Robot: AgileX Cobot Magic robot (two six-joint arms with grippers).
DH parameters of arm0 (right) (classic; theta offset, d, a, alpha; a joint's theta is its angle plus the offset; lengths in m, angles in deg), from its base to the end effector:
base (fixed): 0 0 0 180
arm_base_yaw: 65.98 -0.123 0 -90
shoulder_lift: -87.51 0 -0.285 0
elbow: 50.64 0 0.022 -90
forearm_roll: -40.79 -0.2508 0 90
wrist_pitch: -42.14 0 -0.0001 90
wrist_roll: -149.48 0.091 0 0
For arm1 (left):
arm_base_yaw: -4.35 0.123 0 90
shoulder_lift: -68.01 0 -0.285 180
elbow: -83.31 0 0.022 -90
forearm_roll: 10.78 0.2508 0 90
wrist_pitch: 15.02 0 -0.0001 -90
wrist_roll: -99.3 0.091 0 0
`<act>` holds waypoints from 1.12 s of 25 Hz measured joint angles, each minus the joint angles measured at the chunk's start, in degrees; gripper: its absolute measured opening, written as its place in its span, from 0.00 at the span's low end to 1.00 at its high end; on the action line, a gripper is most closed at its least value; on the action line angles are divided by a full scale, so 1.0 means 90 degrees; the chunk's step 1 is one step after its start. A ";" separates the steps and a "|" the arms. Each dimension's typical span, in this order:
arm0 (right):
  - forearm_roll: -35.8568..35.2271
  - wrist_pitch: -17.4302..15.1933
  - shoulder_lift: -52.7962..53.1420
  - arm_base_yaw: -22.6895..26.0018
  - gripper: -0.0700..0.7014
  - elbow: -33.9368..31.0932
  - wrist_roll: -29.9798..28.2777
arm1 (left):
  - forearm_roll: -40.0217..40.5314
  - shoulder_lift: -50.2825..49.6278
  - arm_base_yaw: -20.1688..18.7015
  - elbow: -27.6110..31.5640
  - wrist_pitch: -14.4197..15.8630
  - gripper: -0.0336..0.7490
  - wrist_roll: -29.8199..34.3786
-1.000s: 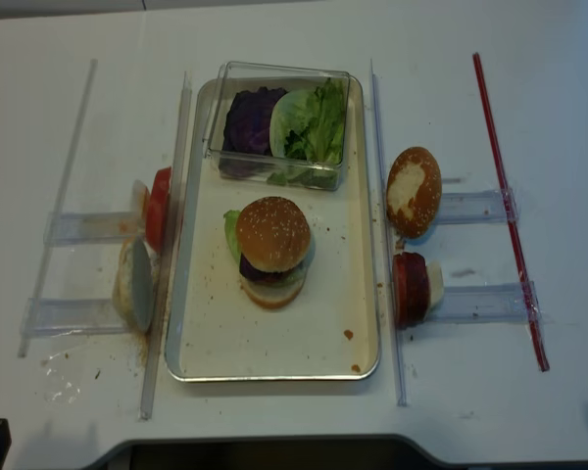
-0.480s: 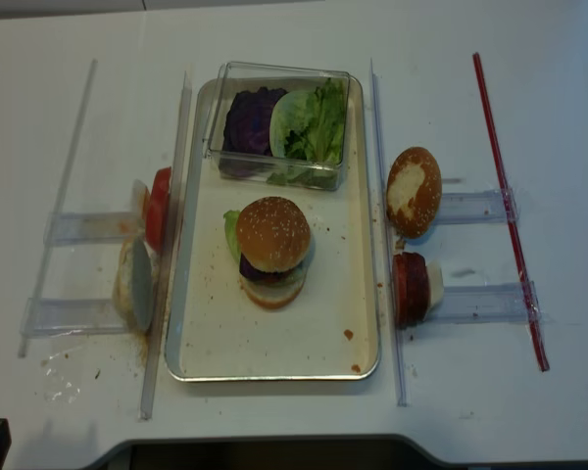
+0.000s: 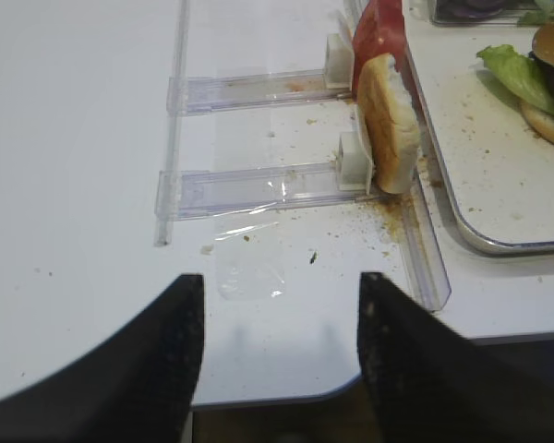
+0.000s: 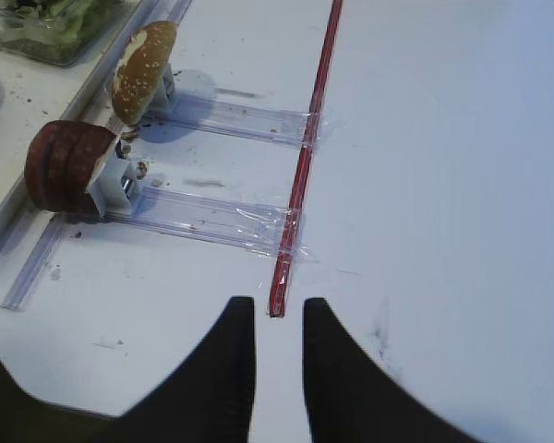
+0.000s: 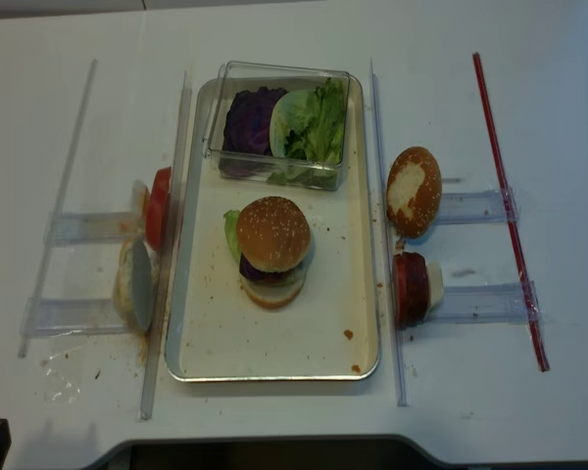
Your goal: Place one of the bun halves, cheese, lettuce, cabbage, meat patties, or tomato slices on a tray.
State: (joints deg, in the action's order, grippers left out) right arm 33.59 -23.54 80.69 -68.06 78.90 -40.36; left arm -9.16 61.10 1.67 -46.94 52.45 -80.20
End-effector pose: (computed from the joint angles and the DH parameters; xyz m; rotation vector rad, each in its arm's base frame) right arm -0.0083 0.0101 0.2619 -0.2333 2.1270 0.0738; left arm -0.0101 0.0029 0.2624 0.0568 2.1654 0.0127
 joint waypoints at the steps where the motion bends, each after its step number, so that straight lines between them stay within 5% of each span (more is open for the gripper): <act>1: 0.0000 0.0000 0.0000 0.0000 0.29 0.0000 0.0000 | 0.0000 0.0000 0.0000 0.0000 0.0000 0.50 0.0000; 28: -0.0009 0.0000 0.0000 0.0000 0.25 0.0000 -0.0012 | 0.0000 0.0000 0.0000 0.0000 0.0000 0.50 0.0000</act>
State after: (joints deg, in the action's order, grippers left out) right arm 33.50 -23.54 80.69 -68.06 78.90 -40.47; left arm -9.16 61.10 1.67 -46.94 52.45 -80.20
